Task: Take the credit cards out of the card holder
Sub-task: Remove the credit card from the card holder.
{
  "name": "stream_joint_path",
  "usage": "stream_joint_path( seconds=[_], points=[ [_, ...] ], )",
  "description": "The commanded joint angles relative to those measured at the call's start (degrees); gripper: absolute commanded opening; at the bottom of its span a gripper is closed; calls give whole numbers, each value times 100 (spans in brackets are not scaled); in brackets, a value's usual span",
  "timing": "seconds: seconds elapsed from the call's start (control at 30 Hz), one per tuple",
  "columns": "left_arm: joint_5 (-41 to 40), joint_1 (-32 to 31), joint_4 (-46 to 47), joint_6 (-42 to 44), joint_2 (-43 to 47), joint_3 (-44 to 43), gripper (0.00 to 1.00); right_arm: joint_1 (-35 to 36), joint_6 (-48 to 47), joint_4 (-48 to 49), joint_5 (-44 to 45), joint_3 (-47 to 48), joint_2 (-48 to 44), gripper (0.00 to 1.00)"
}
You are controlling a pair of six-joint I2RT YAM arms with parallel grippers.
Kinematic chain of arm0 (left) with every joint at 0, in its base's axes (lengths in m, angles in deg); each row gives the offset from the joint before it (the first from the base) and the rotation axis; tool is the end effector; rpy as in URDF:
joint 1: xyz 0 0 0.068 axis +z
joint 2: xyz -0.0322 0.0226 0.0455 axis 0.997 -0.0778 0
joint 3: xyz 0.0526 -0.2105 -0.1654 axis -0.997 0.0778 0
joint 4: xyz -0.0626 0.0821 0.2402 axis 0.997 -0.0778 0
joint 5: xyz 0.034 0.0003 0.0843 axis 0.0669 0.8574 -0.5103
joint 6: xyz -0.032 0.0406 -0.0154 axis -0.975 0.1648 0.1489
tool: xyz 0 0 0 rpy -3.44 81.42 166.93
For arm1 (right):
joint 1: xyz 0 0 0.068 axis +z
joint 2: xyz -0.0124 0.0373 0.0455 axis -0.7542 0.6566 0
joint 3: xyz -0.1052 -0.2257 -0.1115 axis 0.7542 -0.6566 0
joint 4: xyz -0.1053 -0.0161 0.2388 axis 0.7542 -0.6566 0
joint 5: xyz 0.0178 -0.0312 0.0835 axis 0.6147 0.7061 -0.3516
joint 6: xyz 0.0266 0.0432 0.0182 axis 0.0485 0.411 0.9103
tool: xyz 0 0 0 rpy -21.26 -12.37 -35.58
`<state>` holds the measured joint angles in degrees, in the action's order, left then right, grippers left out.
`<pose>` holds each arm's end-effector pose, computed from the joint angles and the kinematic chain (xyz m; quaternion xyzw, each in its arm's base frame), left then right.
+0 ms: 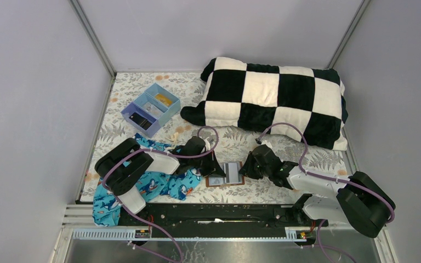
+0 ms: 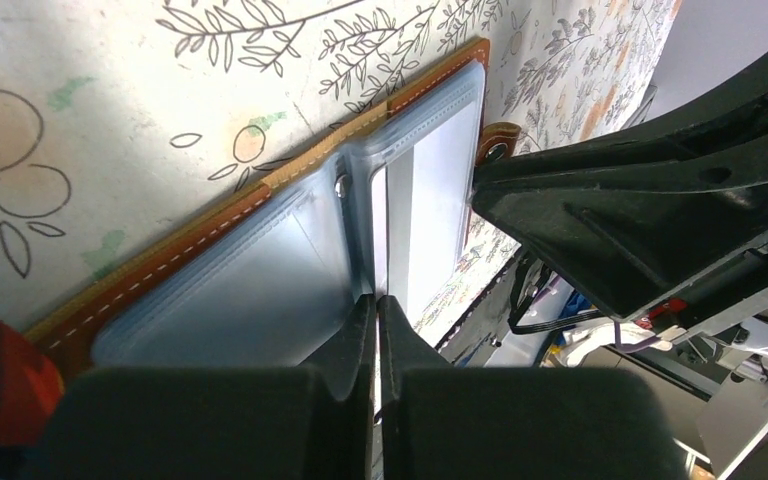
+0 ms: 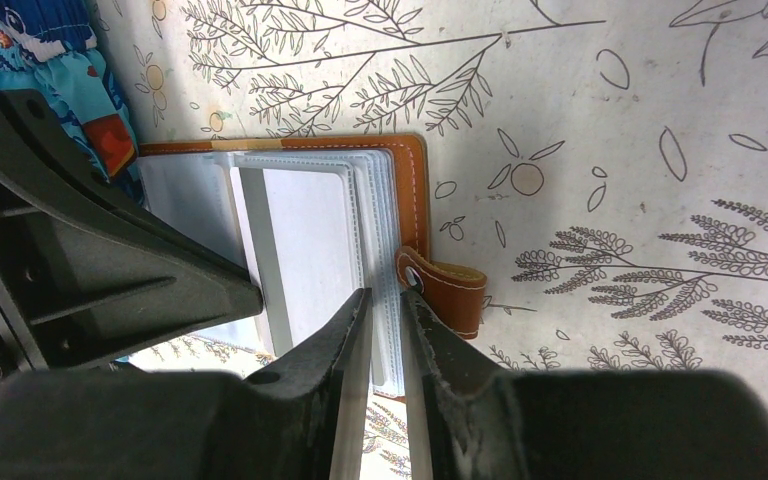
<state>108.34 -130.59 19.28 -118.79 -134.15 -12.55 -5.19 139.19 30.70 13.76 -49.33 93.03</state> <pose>0.1900 -0.2143 0.1130 -0.0219 0.8943 -0.4434 0.0557 0.1537 0.1469 0.1452 0.0495 0.9130 0.2937 0.2786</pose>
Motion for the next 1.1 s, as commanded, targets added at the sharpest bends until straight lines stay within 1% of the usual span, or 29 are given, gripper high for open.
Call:
stream_joint_path(
  seconds=[0.0, 0.17, 0.37, 0.57, 0.63, 0.73, 0.87, 0.93, 1.07],
  points=[
    [-20, 34, 166, 31, 19, 24, 0, 26, -178, -473, 192, 5, 164, 24],
    [-157, 122, -240, 212, 180, 74, 0, 29, -182, -473, 193, 1, 189, 25],
    [-152, 362, -304, 275, 412, 305, 0, 27, -176, -438, 189, -18, 217, 25],
    [-112, 419, -347, 340, 431, 353, 0, 26, -180, -465, 156, -14, 182, 24],
    [-103, 419, -334, 342, 444, 349, 0, 27, -196, -620, 125, 82, 37, 24],
    [-98, 420, -337, 339, 464, 332, 0, 26, -288, -806, 136, 251, -423, 24],
    [-81, 428, -333, 350, 461, 301, 0, 31, -354, -641, 60, 438, -825, 26],
    [-76, 434, -323, 353, 452, 283, 0, 27, -415, -564, -86, 553, -704, 26],
    [-33, 432, -329, 366, 397, 224, 0, 26, -408, -13, -620, 640, -174, 26]
  ],
)
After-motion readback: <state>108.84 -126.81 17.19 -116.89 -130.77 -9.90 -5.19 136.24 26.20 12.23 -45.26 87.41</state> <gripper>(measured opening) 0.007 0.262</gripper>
